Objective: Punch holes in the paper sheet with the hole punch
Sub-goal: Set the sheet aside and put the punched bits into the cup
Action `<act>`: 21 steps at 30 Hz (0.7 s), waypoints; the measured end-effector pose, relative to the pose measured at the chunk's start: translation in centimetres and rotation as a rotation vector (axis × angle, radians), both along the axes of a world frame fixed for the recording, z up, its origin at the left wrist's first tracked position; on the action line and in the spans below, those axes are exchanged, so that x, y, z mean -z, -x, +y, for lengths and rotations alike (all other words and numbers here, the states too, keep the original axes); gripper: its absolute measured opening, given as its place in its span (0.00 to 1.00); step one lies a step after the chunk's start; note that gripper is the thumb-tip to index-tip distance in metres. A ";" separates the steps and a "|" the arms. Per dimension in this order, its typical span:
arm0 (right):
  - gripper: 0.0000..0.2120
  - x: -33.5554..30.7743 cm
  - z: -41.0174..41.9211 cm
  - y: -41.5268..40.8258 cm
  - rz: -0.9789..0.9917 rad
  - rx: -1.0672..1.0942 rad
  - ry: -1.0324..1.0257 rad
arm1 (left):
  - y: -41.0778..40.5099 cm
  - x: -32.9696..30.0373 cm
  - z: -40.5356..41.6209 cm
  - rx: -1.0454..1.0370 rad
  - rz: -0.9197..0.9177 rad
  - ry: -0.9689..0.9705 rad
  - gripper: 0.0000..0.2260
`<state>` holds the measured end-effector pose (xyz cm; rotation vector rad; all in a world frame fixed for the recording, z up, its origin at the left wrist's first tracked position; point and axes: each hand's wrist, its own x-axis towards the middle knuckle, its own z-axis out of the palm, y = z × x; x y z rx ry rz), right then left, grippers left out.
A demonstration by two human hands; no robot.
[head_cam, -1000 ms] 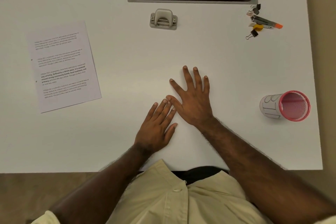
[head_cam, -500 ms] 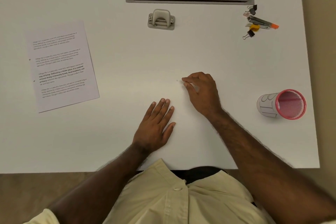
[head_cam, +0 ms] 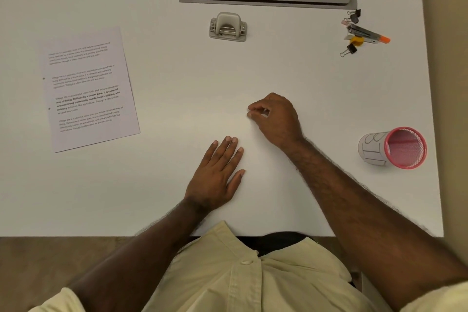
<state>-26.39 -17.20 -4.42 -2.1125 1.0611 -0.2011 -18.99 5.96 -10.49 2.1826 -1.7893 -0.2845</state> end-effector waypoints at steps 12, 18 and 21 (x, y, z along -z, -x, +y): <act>0.08 -0.8 0.7 -1.2 0.233 -0.112 0.134 | 0.0 0.1 0.0 -0.002 0.001 0.025 0.27; 0.10 -1.1 0.9 -0.1 0.385 -0.189 0.170 | 0.0 0.3 -0.1 0.005 0.014 0.054 0.27; 0.12 -2.1 0.2 2.0 0.374 -0.144 0.054 | 0.0 0.5 0.0 0.010 0.013 0.051 0.27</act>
